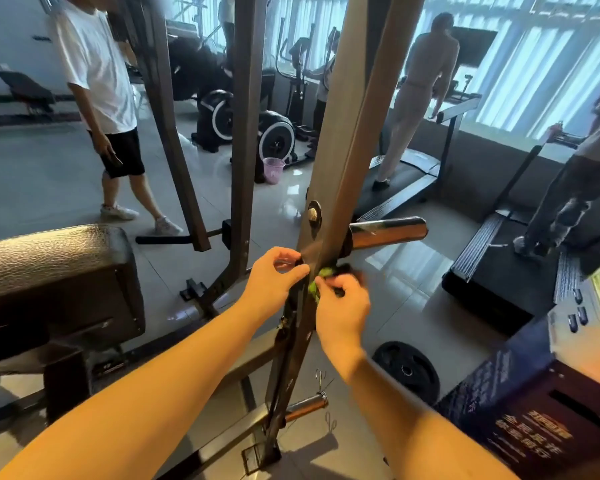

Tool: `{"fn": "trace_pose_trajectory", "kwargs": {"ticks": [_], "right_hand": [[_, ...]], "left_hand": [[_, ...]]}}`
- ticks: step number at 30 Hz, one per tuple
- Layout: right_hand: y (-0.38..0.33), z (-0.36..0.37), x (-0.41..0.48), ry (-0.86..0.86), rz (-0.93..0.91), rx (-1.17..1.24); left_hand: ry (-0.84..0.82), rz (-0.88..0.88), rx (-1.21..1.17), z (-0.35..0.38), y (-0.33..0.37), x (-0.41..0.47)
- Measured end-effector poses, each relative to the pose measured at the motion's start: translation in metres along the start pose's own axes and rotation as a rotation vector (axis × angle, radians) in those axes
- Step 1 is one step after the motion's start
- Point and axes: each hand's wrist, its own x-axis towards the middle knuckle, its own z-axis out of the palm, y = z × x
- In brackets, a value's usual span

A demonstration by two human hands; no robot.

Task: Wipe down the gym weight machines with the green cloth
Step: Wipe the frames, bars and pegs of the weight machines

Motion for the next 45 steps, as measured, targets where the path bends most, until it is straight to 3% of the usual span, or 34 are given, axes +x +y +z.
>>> {"fn": "trace_pose_trajectory", "kwargs": {"ticks": [3, 5, 11, 16, 21, 26, 28, 32, 36, 39, 41, 45], "right_hand": [[0.026, 0.000, -0.012, -0.069, 0.166, 0.027], [0.020, -0.005, -0.006, -0.107, 0.176, -0.009], [-0.032, -0.012, 0.018, 0.018, -0.147, 0.004], [0.029, -0.003, -0.012, -0.113, 0.181, -0.046], [0.014, -0.008, -0.009, -0.127, 0.220, 0.017], [-0.045, -0.013, 0.029, 0.091, -0.183, 0.046], [-0.043, -0.007, 0.026, 0.081, -0.208, 0.074], [0.005, 0.000, 0.002, 0.019, -0.096, 0.046], [0.041, -0.008, -0.017, -0.173, 0.143, -0.087], [0.036, -0.021, -0.020, -0.156, 0.208, -0.042], [0.027, -0.030, -0.019, -0.178, 0.154, -0.010], [0.015, -0.045, -0.020, -0.313, 0.010, 0.015]], "left_hand": [[-0.002, -0.009, -0.023, 0.000, -0.003, -0.002], [-0.007, -0.027, -0.023, -0.001, -0.004, -0.003], [-0.023, -0.024, -0.017, -0.002, -0.008, 0.003], [-0.015, -0.006, -0.009, -0.002, -0.010, 0.004], [-0.016, -0.058, -0.059, -0.002, -0.011, -0.001], [-0.019, -0.060, -0.050, -0.002, -0.013, 0.000], [-0.029, -0.051, -0.038, -0.003, -0.014, 0.003], [-0.044, -0.044, -0.045, -0.004, -0.013, 0.005], [-0.031, -0.065, -0.019, -0.004, -0.012, 0.003], [0.020, -0.102, 0.022, -0.004, -0.014, -0.008], [-0.025, -0.141, 0.003, -0.005, -0.016, -0.024], [-0.343, -0.176, -0.064, -0.008, -0.016, -0.054]]}}
